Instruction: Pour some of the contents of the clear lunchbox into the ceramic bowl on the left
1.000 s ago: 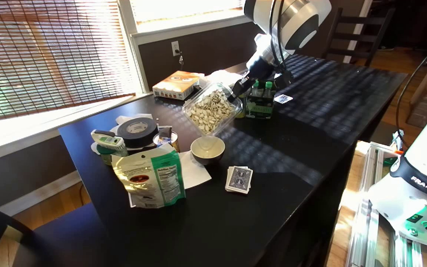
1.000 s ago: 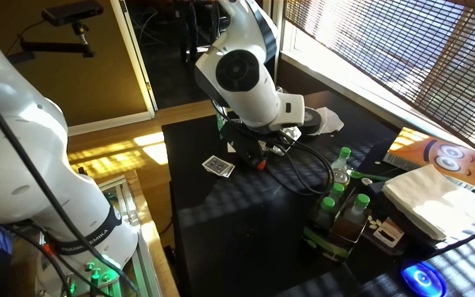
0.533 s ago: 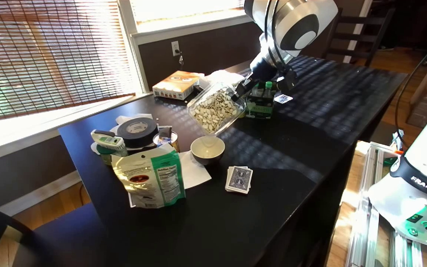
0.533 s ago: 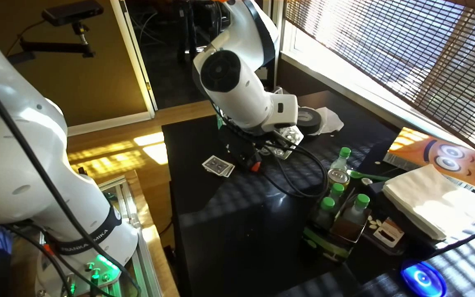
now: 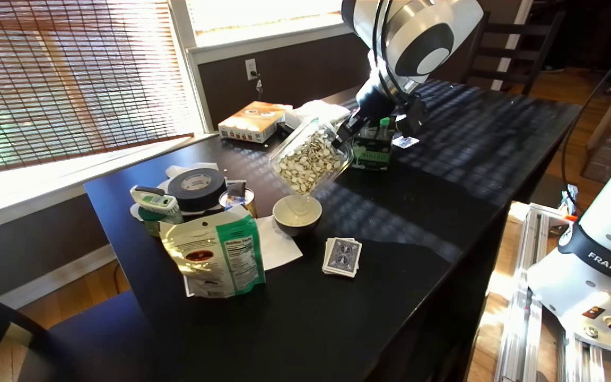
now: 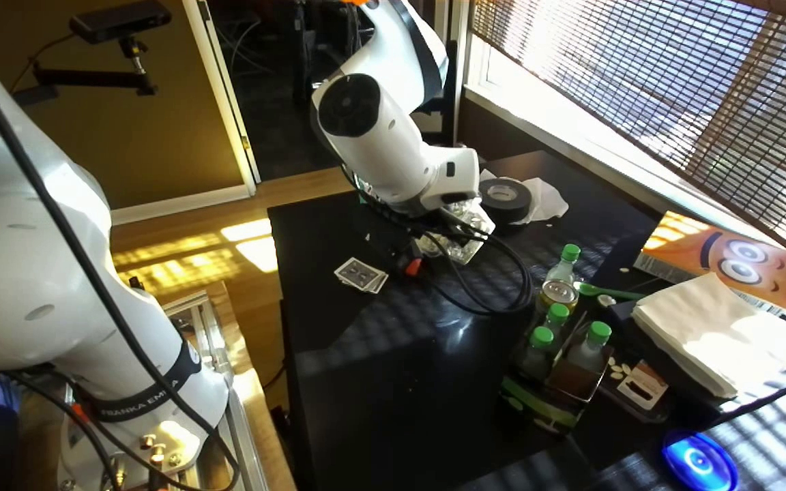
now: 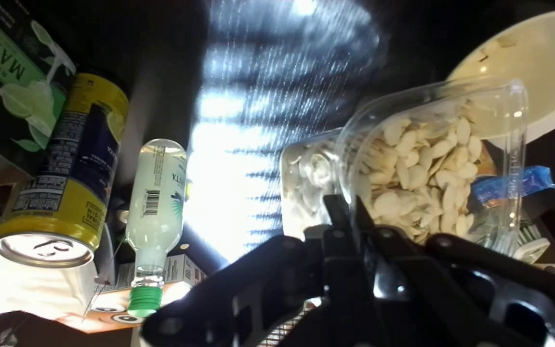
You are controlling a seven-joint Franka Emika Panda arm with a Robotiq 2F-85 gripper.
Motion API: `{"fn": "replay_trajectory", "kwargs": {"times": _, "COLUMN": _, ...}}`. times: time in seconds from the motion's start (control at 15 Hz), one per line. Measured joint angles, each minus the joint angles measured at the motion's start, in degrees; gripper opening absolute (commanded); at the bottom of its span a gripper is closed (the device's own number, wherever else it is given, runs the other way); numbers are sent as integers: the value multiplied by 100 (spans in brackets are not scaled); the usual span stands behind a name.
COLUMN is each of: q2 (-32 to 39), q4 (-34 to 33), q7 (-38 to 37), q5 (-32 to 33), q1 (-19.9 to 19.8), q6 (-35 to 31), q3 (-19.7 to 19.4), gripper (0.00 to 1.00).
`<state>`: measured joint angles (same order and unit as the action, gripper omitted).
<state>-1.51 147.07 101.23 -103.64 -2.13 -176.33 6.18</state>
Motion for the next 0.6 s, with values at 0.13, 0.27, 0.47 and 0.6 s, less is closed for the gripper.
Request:
{"fn": "replay_trajectory", "kwargs": {"times": 0.13, "q2": 5, "q4": -1, "q7": -67, "q5": 0, "q1": 60, "q6": -127, "q3": 96, "gripper": 1}}
{"fn": "replay_trajectory", "kwargs": {"times": 0.27, "q2": 5, "q4": -36, "q7": -84, "q5": 0, "q1": 118, "q6": -350, "q3": 199, "gripper": 1}}
{"fn": "replay_trajectory", "kwargs": {"times": 0.47, "q2": 5, "q4": -61, "q7": -85, "q5": 0, "q1": 191, "q6": -591, "q3": 323, "gripper": 1}}
{"fn": "replay_trajectory", "kwargs": {"times": 0.6, "q2": 5, "q4": -68, "q7": -89, "q5": 0, "q1": 211, "q6": -638, "q3": 368, "gripper": 1}}
